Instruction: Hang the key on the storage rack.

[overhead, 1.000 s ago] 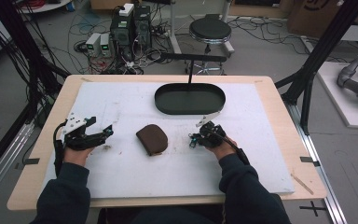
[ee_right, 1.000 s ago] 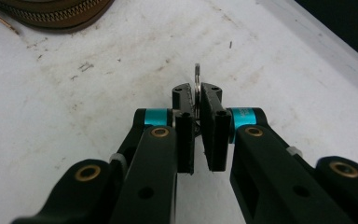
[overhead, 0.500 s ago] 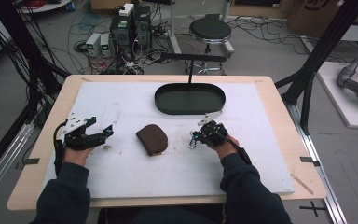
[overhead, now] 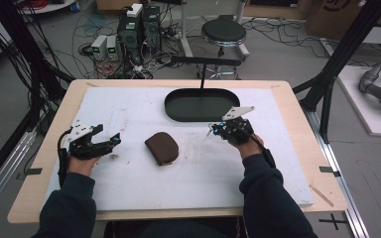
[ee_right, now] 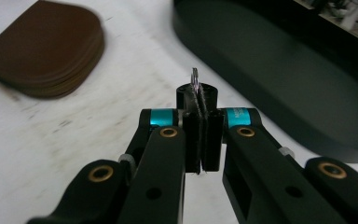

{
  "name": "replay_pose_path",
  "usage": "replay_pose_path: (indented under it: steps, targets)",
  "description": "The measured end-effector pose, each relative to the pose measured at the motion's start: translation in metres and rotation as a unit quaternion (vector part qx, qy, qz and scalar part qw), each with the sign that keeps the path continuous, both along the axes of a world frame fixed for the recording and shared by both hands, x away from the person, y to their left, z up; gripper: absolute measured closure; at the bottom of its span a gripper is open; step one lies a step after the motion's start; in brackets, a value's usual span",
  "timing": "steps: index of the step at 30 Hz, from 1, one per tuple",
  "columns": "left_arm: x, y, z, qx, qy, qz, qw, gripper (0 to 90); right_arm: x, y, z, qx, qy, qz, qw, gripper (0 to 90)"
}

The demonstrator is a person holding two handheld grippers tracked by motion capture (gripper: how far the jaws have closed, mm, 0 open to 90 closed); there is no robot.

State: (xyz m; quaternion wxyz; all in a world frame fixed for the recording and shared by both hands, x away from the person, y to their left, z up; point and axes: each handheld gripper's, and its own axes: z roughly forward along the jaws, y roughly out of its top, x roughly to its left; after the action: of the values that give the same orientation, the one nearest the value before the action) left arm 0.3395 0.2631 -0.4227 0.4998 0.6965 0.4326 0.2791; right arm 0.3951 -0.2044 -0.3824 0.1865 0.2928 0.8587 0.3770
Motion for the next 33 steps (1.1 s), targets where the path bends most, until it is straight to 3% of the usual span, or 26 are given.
replay_pose_path:
  steps: [4, 8, 9, 14, 18, 28, 32, 33]
  targets:
    - [0.000, 0.000, 0.000, 0.001, 0.002, 0.001, 1.0000, 23.3, 0.020, -0.014, 0.021, 0.018, -0.022, -0.027, 0.9992, 90.0]
    - [0.001, 0.000, 0.000, 0.000, 0.002, 0.000, 1.0000, 23.4, 0.036, -0.021, 0.039, 0.014, -0.045, -0.036, 0.9983, 90.0]
    - [0.000, 0.000, 0.000, -0.001, 0.002, 0.000, 1.0000, 23.5, 0.048, -0.025, 0.049, 0.017, -0.057, -0.043, 0.9973, 90.0]
    - [0.000, 0.001, 0.000, 0.000, 0.002, 0.000, 1.0000, 23.6, 0.078, -0.034, 0.068, 0.018, -0.072, -0.058, 0.9955, 90.0]
    - [0.000, 0.001, 0.000, -0.001, 0.003, 0.000, 1.0000, 23.6, 0.098, -0.042, 0.075, 0.022, -0.080, -0.077, 0.9936, 90.0]
    - [0.001, 0.001, -0.001, -0.003, 0.003, 0.000, 1.0000, 23.7, 0.127, -0.071, 0.070, 0.096, -0.076, -0.121, 0.9850, 90.0]
    - [0.001, 0.001, -0.001, -0.003, 0.004, -0.001, 1.0000, 23.7, 0.131, -0.068, 0.071, 0.095, -0.077, -0.117, 0.9856, 90.0]
    - [0.001, 0.001, -0.001, -0.004, 0.004, 0.000, 1.0000, 23.7, 0.133, -0.064, 0.073, 0.091, -0.086, -0.118, 0.9852, 90.0]
